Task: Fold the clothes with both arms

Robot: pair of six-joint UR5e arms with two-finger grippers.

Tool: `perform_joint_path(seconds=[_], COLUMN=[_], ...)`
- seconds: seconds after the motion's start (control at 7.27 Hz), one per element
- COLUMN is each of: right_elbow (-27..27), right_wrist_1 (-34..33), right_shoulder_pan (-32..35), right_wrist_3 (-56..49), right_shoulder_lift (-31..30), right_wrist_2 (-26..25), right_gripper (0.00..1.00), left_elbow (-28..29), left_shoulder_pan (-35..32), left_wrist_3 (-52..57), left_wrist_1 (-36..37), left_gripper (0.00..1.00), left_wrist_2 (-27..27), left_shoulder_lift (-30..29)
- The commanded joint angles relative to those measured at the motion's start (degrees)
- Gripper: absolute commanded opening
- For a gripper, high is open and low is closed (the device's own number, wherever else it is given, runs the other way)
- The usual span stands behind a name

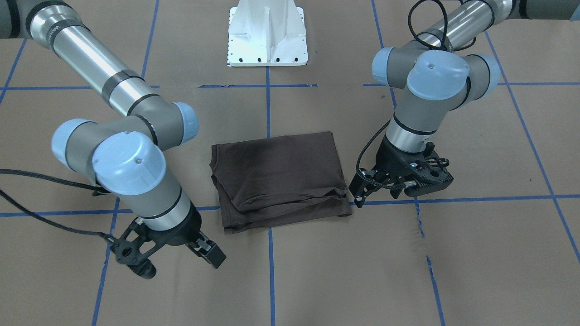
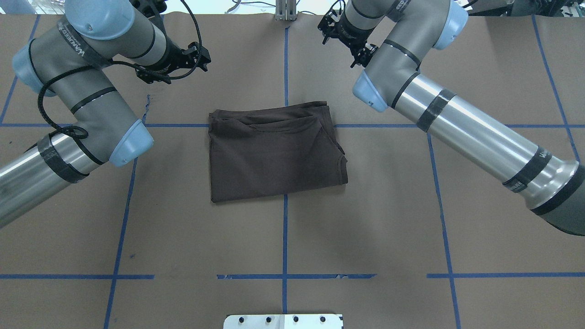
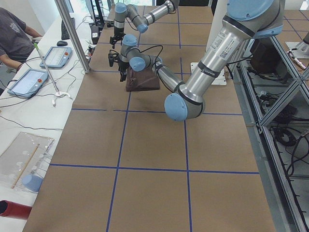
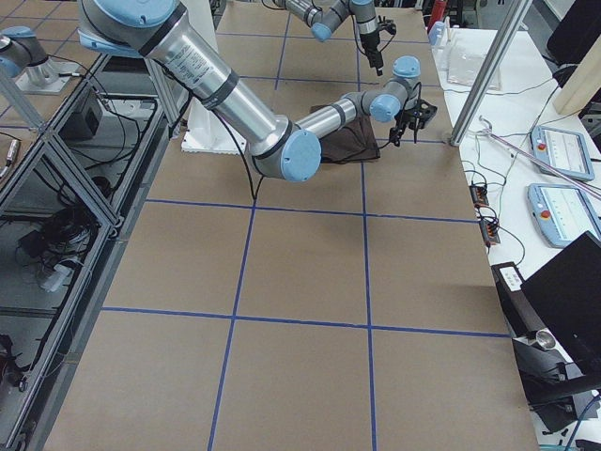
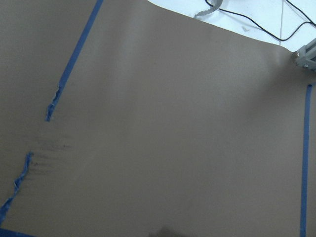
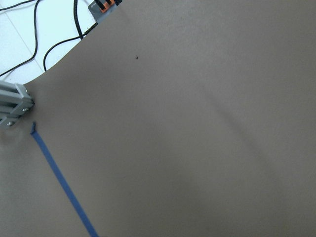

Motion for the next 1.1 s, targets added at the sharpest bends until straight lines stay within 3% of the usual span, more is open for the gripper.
perform_joint_path(seconds=[0.0,0.41,0.69,0.96], right_elbow=[1.09,1.18,1.18,1.44], right_wrist_1=[-0.16,-2.44,-2.44,-2.53], right_shoulder_pan=[6.62,9.37,9.72,9.64], right_wrist_3=[-14.91,-21.14,-21.14,-21.14], right_shoulder_lift=[-4.72,-6.23,-6.23,-6.23], right_wrist_2=[6.45,8.07,8.15,8.07], right_gripper=[1.00,1.00,1.00,1.00], left_elbow=[-0.15,7.11,11.27,16.08], left_shoulder_pan=[6.60,12.16,12.08,10.60], left_wrist_3=[-10.21,-17.72,-17.29,-15.19], left_wrist_1=[-0.46,-8.62,-10.99,-15.89], left_gripper=[1.00,1.00,1.00,1.00], left_wrist_2=[0.69,3.42,3.60,7.72], left_shoulder_lift=[-0.48,-3.02,-5.15,-5.76])
